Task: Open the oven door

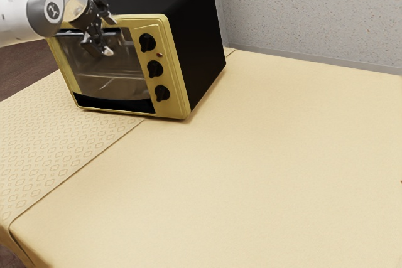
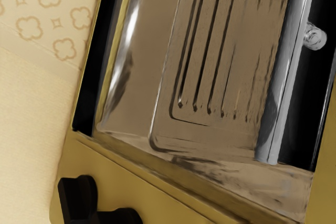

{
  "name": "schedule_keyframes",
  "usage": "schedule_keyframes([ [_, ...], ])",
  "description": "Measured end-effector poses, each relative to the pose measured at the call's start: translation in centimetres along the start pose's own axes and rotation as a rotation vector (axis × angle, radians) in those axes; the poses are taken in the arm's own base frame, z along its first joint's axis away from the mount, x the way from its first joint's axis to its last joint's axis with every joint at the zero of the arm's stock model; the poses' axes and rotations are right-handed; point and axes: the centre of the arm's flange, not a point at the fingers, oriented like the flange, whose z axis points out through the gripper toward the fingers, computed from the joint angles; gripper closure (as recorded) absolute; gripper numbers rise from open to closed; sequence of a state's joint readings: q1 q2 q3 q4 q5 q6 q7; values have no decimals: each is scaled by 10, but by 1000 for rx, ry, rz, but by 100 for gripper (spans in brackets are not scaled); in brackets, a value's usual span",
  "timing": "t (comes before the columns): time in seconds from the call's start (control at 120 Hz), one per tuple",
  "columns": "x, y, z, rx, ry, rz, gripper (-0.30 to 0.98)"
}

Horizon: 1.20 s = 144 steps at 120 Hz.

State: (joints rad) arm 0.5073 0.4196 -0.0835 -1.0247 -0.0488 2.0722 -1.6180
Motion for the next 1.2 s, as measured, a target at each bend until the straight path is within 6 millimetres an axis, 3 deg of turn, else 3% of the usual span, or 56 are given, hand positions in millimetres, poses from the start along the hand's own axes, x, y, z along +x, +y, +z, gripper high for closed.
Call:
schedule_keyframes([
  [0.158,34,3,-1,-14,31,-66,0],
  [0.258,41,3,0,-14,48,-65,0],
  [0.5,29,3,14,-13,39,-37,0],
  [0.658,38,4,27,-25,42,-45,0],
  [0.892,54,9,29,-55,72,-43,0],
  [1.2,48,4,44,-58,64,-29,0],
])
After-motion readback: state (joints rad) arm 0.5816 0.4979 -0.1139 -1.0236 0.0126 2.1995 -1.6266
